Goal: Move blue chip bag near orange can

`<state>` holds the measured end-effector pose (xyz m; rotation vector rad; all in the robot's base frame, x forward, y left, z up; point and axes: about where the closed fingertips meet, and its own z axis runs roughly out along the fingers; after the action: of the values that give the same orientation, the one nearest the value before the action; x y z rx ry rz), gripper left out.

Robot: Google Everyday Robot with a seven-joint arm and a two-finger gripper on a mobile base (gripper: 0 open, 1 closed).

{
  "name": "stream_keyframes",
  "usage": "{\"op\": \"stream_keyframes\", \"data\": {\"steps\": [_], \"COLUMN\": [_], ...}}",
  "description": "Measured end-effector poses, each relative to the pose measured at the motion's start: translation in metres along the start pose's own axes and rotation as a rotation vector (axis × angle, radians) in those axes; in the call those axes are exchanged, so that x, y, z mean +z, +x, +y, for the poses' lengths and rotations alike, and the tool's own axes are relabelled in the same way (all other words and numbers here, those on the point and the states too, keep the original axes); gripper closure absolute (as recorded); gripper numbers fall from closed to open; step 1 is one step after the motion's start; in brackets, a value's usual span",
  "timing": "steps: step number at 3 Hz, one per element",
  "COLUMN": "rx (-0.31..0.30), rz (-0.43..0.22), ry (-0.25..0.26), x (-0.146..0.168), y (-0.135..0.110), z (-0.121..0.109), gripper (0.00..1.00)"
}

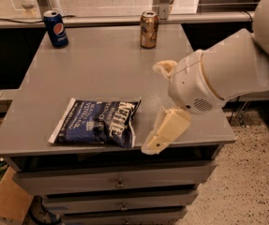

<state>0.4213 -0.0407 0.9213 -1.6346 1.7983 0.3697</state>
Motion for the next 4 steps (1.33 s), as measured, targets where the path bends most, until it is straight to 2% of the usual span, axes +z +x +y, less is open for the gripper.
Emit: {"op": "stream_keyframes", "data": {"steps": [1,2,3,4], "rx": [-0.012,-0.005,0.014,0.02], "rz": [-0.061,-0.092,-0.108,-0.126], "ry": [-0.002,-0.016,-0.035,-0.043], "x": [0.051,0.097,0.129,0.141], "y": [-0.022,-0.034,-0.041,-0.044], "z": [-0.008,-0.016,-0.014,-0.01], "gripper": [0.0,0.0,0.0,0.18]}}
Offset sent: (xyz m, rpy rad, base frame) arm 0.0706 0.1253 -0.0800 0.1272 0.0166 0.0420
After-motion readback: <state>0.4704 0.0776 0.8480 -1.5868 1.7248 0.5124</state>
